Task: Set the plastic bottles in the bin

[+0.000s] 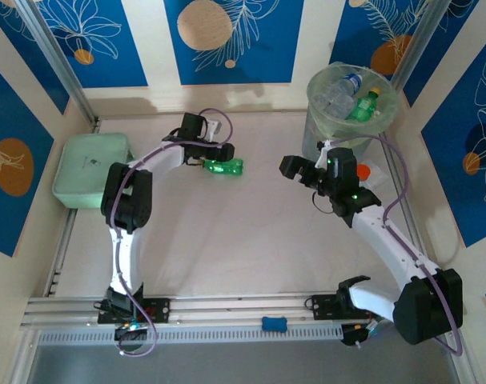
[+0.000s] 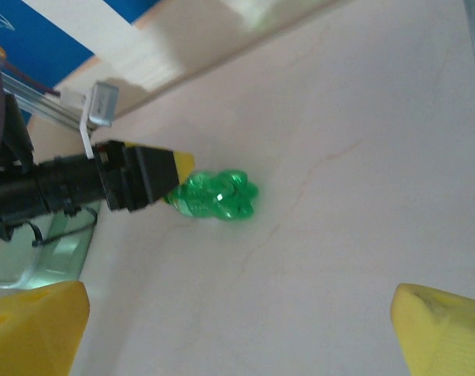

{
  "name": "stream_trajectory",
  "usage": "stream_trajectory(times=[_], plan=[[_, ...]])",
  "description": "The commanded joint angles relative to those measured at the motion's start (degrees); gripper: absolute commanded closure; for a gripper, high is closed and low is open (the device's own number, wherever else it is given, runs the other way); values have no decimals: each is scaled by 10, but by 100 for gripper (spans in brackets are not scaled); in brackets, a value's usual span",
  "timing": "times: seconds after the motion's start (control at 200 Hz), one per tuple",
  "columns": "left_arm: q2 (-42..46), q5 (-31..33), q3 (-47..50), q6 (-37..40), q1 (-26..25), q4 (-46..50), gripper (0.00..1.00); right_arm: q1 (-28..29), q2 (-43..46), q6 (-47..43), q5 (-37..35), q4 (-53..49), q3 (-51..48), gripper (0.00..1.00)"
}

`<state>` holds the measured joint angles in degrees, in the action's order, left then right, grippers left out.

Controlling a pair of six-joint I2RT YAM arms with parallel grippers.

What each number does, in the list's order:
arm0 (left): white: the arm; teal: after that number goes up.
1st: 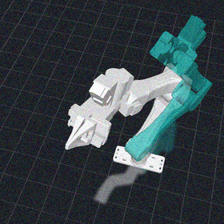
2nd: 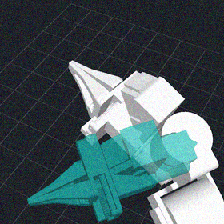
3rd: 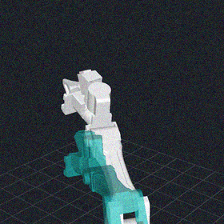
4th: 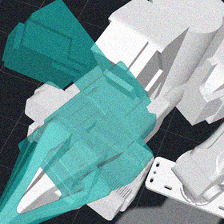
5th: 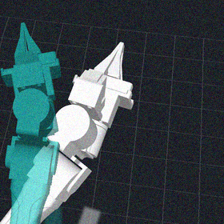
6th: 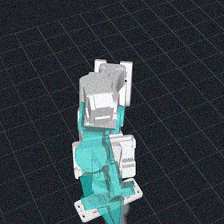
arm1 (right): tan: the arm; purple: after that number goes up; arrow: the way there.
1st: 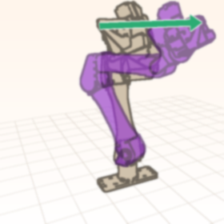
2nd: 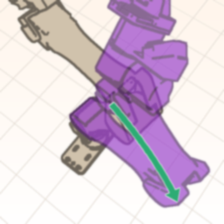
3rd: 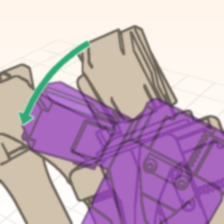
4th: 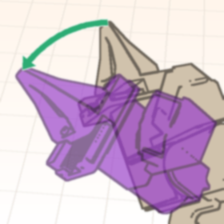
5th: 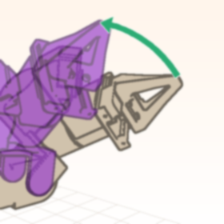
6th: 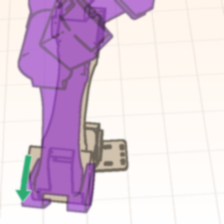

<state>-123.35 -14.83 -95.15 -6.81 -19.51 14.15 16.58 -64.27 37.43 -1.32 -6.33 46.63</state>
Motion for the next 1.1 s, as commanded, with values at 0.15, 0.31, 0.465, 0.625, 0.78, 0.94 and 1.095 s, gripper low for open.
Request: stream_trajectory(times=[0.15, 0.31, 0.465, 0.625, 0.78, 0.94, 1.095], plan=[[-26, -54, -27, 2, 6, 69, 1, 30, -23, 24, -12, 17, 3, 1], [8, -72, 27, -20, 0, 49, 1, 41, -30, 19, -23, 20, 13, 1], [47, -75, 89, -37, -10, 17, 1, 43, -43, 23, -17, 25, 16, 1], [64, -56, 125, -33, -28, 12, 1, 44, -54, 28, -8, 25, 16, 1], [69, -46, 145, -30, -39, 19, 1, 45, -56, 29, -8, 22, 16, 1], [87, -33, 169, -26, -55, 30, 1, 45, -54, 31, -11, 20, 13, 1], [112, -19, 200, -35, -77, 26, 1, 47, -58, 35, -9, 26, 12, 1]])
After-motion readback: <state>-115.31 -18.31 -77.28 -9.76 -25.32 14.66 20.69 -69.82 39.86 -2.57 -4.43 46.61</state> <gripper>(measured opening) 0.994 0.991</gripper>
